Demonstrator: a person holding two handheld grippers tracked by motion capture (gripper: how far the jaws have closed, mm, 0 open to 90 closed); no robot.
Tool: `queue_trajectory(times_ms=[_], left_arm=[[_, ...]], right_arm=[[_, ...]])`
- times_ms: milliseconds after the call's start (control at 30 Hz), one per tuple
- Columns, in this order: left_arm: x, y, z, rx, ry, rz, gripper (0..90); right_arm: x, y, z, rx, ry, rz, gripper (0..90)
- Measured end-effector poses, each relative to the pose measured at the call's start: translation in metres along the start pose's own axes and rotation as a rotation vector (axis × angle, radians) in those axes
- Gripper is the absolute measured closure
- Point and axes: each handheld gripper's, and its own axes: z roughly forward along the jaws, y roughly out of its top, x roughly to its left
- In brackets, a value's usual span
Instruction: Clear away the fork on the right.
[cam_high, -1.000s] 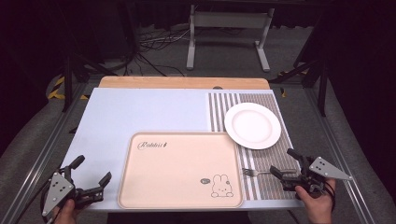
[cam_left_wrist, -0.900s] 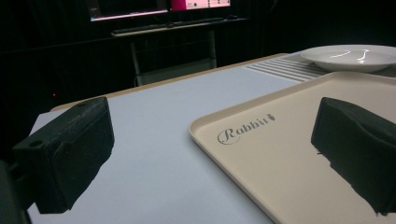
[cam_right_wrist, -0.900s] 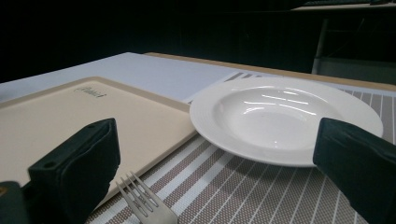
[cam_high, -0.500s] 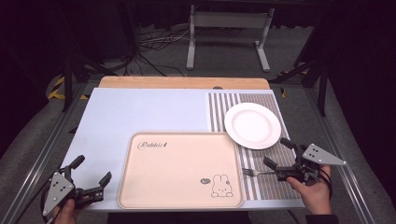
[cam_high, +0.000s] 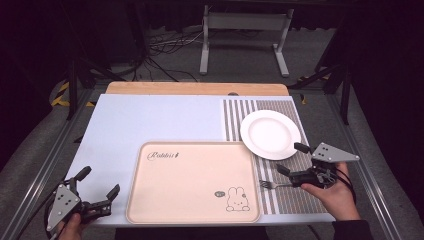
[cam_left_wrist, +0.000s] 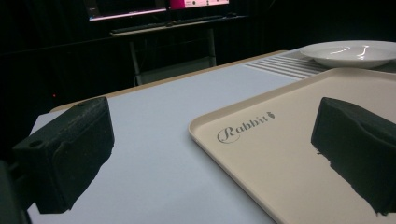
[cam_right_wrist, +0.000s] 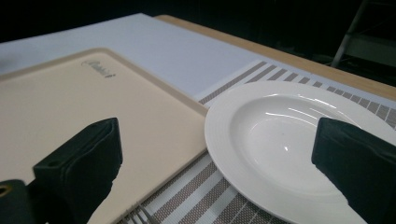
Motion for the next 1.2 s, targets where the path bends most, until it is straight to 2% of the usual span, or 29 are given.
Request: queue_trajectory(times_ms=[33, 100, 133, 267, 300, 333, 400, 433, 500, 800, 867, 1000, 1200], left_arm=[[0.000, 0.000, 0.000, -0.001, 0.000, 0.002, 0.0], [0.000, 0.000, 0.000, 0.002, -0.002, 0.002, 0.0], [0.001, 0.000, 0.000, 0.000, -0.003, 0.001, 0.0], [0.000, 0.000, 0.000, -0.002, -0.003, 0.000, 0.0], [0.000, 0.000, 0.000, 0.001, -0.003, 0.000, 0.0], [0.000, 0.000, 0.000, -0.001, -0.002, 0.000, 0.0], [0.001, 0.000, -0.001, 0.000, -0.001, -0.001, 0.0], [0.001, 0.000, -0.001, 0.000, -0.001, -0.001, 0.0], [0.001, 0.000, -0.001, -0.001, 0.000, -0.002, 0.0], [0.000, 0.000, -0.001, 0.002, -0.001, -0.002, 0.0], [0.001, 0.000, 0.000, 0.000, -0.001, -0.002, 0.0], [0.000, 0.000, 0.000, 0.001, -0.001, -0.003, 0.0], [0.000, 0.000, -0.001, 0.001, 0.000, -0.002, 0.0]], right_arm=[[0.001, 0.004, 0.002, 0.043, 0.004, -0.026, 2.5], [0.001, 0.006, 0.002, 0.059, 0.005, -0.035, 3.5], [0.002, 0.010, 0.004, 0.093, 0.006, -0.065, 4.8], [0.003, 0.016, 0.007, 0.138, 0.011, -0.100, 5.4], [0.004, 0.020, 0.010, 0.187, 0.016, -0.132, 5.7], [0.004, 0.022, 0.011, 0.207, 0.017, -0.143, 5.9], [0.003, 0.024, 0.012, 0.244, 0.023, -0.159, 6.0], [0.003, 0.024, 0.012, 0.244, 0.023, -0.159, 6.0], [0.003, 0.027, 0.014, 0.302, 0.028, -0.185, 6.7], [-0.001, 0.032, 0.020, 0.466, 0.056, -0.244, 7.2], [-0.001, 0.033, 0.021, 0.477, 0.059, -0.249, 7.2], [-0.003, 0.035, 0.027, 0.542, 0.060, -0.284, 7.3], [-0.001, 0.038, 0.035, 0.616, 0.098, -0.331, 7.4]])
